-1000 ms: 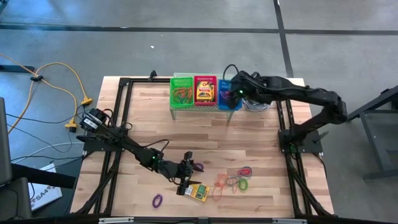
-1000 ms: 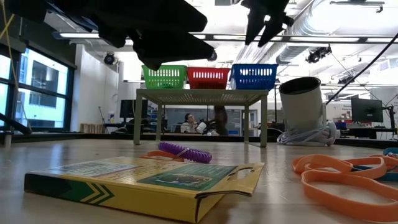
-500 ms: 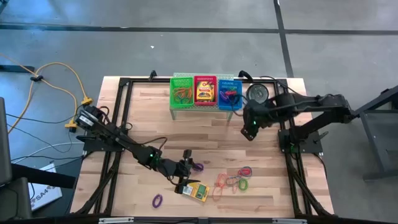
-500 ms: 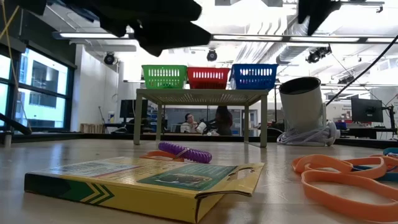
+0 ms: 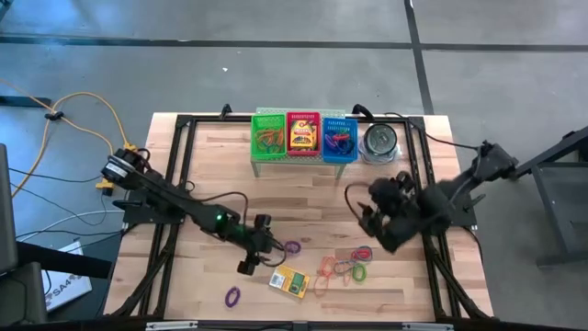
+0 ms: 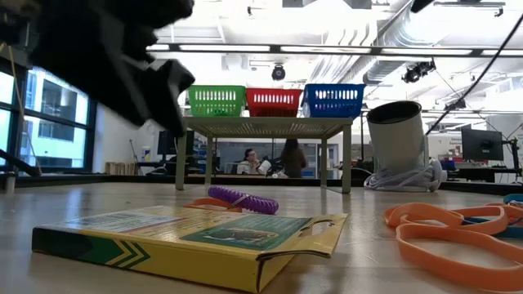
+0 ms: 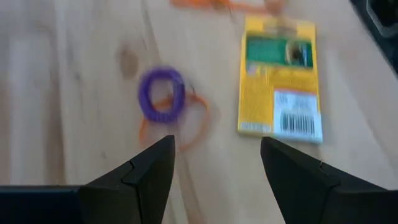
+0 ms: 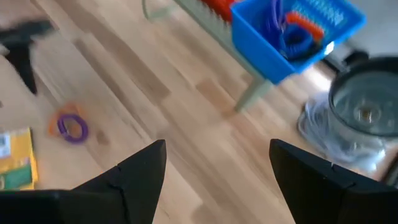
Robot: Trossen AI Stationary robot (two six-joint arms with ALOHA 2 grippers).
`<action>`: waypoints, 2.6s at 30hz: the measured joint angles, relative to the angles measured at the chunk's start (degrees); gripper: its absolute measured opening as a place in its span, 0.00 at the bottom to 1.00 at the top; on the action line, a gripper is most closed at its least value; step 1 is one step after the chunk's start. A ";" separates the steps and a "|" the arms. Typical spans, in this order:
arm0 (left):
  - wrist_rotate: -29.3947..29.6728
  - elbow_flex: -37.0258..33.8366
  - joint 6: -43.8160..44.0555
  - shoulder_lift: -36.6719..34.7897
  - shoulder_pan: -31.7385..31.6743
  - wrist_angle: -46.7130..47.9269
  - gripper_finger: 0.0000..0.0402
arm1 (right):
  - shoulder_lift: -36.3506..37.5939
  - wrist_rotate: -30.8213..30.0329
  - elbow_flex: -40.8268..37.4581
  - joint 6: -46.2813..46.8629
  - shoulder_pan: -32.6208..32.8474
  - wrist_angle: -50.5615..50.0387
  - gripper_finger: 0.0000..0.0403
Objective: Pick & Place Office Desk Supplies
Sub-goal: Put the orange rubber band into the green bin on the shelf
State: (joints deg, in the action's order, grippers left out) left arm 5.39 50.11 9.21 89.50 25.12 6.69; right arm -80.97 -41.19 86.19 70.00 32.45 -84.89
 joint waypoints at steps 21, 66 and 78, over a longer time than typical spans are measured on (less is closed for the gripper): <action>-2.06 -0.02 5.11 1.35 -3.84 -1.37 0.57 | -10.19 -20.10 -17.48 3.88 8.54 15.71 0.68; -0.15 -0.04 -1.83 1.37 -3.47 2.96 0.57 | -10.27 -20.40 -25.20 3.30 6.38 24.58 0.68; -0.15 -0.04 -1.73 1.37 -3.47 3.10 0.57 | -10.27 -20.42 -25.17 3.28 6.38 24.56 0.68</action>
State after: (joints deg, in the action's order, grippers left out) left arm 5.23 50.06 7.49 90.87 21.65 9.79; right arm -91.24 -61.60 61.01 73.28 38.83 -60.34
